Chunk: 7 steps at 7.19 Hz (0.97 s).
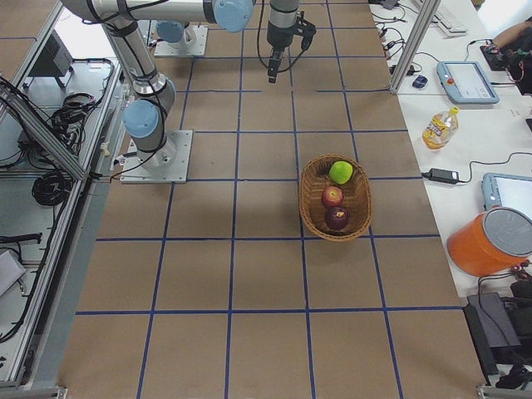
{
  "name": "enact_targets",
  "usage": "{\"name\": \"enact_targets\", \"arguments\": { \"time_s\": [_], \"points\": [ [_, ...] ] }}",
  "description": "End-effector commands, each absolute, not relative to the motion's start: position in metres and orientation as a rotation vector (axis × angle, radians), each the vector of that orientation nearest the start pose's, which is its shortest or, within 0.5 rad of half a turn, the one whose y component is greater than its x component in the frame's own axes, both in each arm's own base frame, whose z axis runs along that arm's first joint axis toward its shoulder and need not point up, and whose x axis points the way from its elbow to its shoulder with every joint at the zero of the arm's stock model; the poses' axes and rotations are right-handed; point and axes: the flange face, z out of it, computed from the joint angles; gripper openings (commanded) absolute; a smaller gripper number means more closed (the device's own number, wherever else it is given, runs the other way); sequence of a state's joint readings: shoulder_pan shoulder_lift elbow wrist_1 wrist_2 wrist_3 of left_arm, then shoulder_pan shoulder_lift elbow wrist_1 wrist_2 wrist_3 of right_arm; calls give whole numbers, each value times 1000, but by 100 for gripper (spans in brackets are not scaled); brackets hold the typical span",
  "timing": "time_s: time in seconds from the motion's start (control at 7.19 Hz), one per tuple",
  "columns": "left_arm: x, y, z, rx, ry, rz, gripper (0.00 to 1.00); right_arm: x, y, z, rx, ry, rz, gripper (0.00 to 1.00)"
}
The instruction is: Put all apples into basket
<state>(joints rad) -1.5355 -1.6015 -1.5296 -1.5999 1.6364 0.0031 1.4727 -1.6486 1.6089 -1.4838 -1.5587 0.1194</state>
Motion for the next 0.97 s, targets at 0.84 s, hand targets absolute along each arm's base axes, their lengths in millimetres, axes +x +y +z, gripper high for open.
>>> {"name": "enact_targets", "arguments": {
  "time_s": [0.84],
  "points": [
    [-109,-507,489,-46,3076,35,100,137,-449,480,258,3150,65,100]
  ]
}}
